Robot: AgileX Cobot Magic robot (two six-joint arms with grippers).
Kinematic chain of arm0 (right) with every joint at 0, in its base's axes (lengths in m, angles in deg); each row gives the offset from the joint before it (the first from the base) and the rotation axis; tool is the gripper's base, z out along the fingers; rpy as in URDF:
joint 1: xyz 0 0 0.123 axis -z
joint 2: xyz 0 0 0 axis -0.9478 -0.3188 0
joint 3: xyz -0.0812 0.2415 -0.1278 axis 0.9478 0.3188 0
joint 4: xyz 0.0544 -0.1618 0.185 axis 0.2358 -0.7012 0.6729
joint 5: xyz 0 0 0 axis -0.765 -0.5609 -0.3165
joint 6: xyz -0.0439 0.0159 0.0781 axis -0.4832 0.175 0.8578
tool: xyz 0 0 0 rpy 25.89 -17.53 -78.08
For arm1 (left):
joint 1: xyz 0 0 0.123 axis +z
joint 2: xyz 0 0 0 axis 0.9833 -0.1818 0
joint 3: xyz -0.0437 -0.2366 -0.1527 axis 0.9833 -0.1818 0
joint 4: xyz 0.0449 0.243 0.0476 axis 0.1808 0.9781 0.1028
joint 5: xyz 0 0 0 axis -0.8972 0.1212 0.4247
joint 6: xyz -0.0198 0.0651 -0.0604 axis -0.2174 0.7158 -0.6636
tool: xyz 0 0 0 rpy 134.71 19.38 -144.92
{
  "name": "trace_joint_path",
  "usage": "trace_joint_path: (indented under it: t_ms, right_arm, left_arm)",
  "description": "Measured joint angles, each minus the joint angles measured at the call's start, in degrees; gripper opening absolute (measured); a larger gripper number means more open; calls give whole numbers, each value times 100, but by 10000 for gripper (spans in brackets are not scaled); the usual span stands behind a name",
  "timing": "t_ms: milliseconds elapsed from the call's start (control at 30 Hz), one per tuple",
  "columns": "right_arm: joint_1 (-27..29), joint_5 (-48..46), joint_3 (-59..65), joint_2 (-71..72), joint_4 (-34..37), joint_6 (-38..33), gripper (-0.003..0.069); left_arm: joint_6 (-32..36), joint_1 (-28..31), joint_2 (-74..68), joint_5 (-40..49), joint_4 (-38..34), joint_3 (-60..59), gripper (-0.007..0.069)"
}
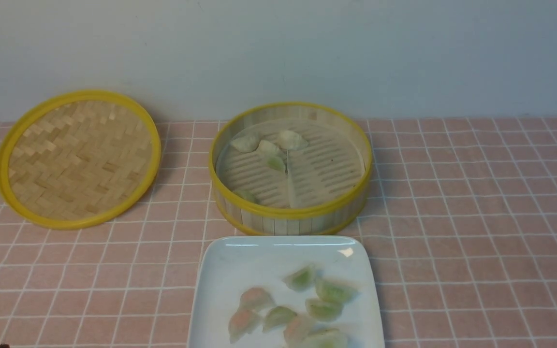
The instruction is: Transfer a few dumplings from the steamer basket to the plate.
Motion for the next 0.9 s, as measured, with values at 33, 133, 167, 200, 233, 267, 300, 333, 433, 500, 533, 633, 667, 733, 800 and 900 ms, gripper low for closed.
trace_joint_path:
  t_ms: [33,133,167,200,233,267,300,333,433,500,533,633,667,733,800,900]
  right_arm:
    - [311,0,224,21,0,0,-15]
    - [816,-29,681,21,0,0,-15]
    - [1108,-30,1057,21,0,0,-15]
    - [1206,-79,1210,21,0,0,-15]
    - [1221,-98,1234,21,0,0,-15]
    - [1308,-88,1298,21,0,0,-15]
    - [1308,-87,1298,21,0,0,-15]
    - [1333,-80,1298,21,0,0,-15]
    - [1338,-80,1298,21,5,0,-15]
    - [1338,-80,1298,21,5,0,-15]
    - [1338,-80,1298,21,5,0,-15]
    - [1338,-80,1298,21,11,0,-15]
    - [1338,-80,1298,21,16,0,-15]
    - [1338,-80,1298,21,16,0,-15]
    - [1338,-80,1298,21,16,0,-15]
    - [1338,-80,1298,21,16,0,-15]
  left_arm:
    - [0,0,0,0,0,0,-6]
    - [0,0,0,0,0,0,-6]
    - [0,0,0,0,0,0,-6]
    - [0,0,0,0,0,0,-6]
    - [0,0,0,0,0,0,-6]
    - [0,0,0,-8,0,0,-6]
    - [0,0,0,-8,0,0,-6]
    - [0,0,0,-8,0,0,-6]
    - [0,0,0,-8,0,0,-6]
    - [0,0,0,-8,0,0,-6]
    - [0,0,0,-8,0,0,-6]
    - [0,0,0,-8,0,0,-6]
    - [0,0,0,-8,0,0,-6]
    - [0,0,0,-8,0,0,-6]
    - [0,0,0,-8,0,0,-6]
    - [0,0,0,-8,0,0,-6]
